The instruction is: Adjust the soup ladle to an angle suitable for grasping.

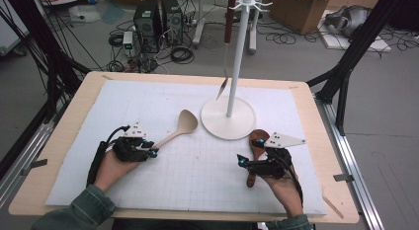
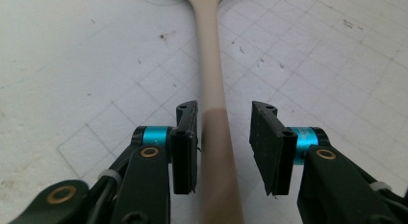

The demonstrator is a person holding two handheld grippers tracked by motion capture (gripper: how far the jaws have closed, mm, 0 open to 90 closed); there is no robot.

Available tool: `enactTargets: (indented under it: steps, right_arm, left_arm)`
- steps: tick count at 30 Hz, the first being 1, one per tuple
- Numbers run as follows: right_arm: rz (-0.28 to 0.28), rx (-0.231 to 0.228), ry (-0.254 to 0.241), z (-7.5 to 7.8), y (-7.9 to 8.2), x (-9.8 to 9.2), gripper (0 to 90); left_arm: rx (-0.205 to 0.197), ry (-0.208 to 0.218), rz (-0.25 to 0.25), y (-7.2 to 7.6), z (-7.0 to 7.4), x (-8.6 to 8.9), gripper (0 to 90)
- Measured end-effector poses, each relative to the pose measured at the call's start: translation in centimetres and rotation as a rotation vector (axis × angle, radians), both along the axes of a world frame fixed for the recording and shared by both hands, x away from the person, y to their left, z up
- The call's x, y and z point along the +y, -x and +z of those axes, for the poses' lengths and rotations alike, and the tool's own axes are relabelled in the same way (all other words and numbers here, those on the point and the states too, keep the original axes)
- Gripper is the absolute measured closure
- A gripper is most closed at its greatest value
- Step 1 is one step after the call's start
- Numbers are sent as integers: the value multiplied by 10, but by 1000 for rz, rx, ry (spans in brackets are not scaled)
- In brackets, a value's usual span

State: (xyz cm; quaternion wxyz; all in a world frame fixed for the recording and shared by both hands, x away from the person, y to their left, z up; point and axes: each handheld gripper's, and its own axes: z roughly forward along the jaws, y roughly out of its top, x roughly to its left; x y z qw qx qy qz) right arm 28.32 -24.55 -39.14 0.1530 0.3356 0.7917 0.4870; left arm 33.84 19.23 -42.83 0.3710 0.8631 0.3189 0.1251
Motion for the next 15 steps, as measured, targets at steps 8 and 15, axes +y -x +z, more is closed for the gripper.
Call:
enactTargets:
  steps: [8,15]
  right_arm:
    - [0,-2,-5,0,0,-2,217]
    - [-3,1,-5,0,-1,-3,217]
  left_arm:
    - [-3,0,2,-15,3,-14,627]
    - [23,-19,-5,-22,-3,-20,665]
